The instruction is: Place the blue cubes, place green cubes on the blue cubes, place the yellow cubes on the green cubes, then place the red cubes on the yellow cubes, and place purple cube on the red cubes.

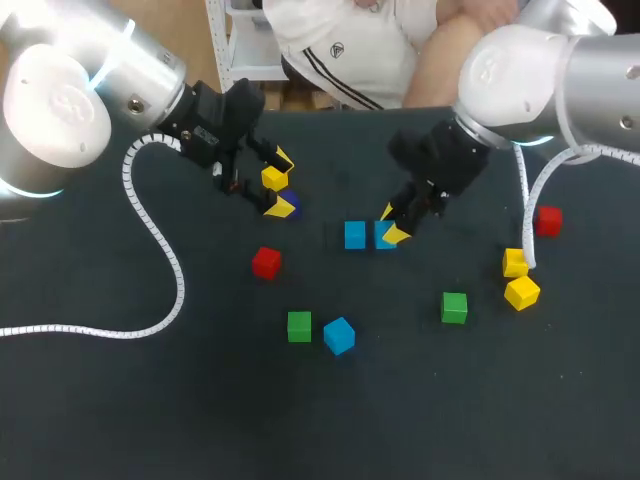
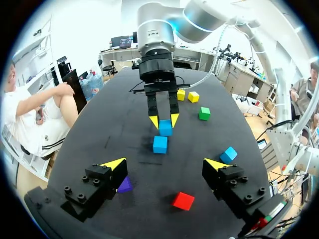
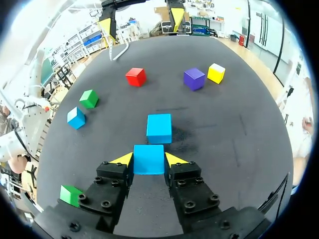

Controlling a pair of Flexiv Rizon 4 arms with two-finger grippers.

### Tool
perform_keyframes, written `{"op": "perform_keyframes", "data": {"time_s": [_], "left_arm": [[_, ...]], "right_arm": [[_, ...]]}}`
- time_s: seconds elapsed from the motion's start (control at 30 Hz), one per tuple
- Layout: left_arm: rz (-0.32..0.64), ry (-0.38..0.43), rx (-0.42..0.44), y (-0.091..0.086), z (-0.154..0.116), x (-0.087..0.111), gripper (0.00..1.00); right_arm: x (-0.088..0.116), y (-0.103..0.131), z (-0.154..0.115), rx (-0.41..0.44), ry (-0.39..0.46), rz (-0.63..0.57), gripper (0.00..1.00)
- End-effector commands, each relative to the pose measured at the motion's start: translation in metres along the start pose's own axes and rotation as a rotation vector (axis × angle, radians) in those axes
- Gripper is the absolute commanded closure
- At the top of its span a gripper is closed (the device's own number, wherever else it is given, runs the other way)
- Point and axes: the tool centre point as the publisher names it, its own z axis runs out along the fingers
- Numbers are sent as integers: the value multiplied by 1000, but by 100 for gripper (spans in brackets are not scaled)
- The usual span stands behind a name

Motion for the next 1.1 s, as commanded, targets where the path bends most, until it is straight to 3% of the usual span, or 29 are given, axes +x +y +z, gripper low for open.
{"op": "perform_keyframes", "data": {"time_s": [0.03,1.1], "left_arm": [[1,-1,0,0,0,0,0],[1,-1,0,0,0,0,0]], "right_arm": [[1,-1,1,-4,5,1,100],[-1,-5,4,8,15,11,100]]}}
